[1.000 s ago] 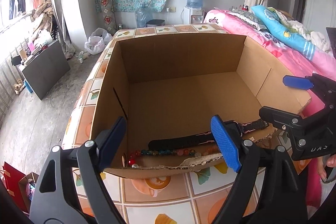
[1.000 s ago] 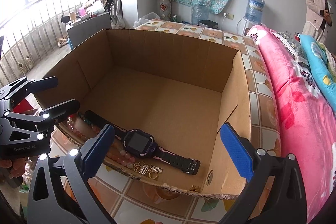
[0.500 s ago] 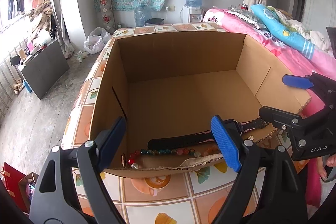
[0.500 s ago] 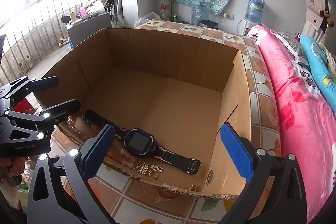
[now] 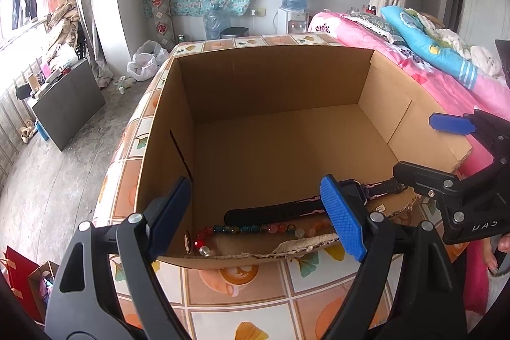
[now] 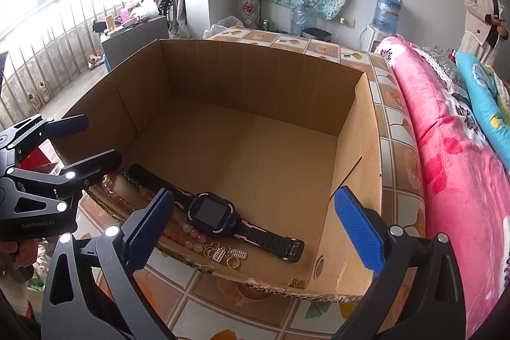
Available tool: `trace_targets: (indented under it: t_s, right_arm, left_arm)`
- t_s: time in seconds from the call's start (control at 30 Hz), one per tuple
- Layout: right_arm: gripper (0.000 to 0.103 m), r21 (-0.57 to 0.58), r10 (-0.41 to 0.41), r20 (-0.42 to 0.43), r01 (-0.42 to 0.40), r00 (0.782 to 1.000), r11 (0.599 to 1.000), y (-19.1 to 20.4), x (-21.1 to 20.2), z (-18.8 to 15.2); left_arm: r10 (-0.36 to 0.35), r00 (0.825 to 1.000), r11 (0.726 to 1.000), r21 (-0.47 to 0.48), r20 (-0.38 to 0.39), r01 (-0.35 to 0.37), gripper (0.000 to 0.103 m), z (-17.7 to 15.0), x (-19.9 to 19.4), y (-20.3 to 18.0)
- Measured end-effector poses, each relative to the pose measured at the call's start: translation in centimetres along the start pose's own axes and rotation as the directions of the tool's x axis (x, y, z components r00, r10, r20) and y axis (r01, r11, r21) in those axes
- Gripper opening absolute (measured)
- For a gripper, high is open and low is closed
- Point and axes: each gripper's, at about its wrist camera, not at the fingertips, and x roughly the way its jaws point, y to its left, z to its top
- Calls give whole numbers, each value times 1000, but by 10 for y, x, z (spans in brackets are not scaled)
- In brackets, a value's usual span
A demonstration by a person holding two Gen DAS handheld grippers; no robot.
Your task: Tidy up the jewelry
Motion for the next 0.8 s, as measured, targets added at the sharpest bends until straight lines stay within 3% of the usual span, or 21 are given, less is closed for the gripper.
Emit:
trace_targets:
  t_s: [0.8]
  right_arm:
    - [98, 4, 1, -1, -1, 1000, 1000, 0, 0, -1]
  left_arm:
    - [2, 1000, 1000, -4, -2, -2, 80, -1, 0, 0]
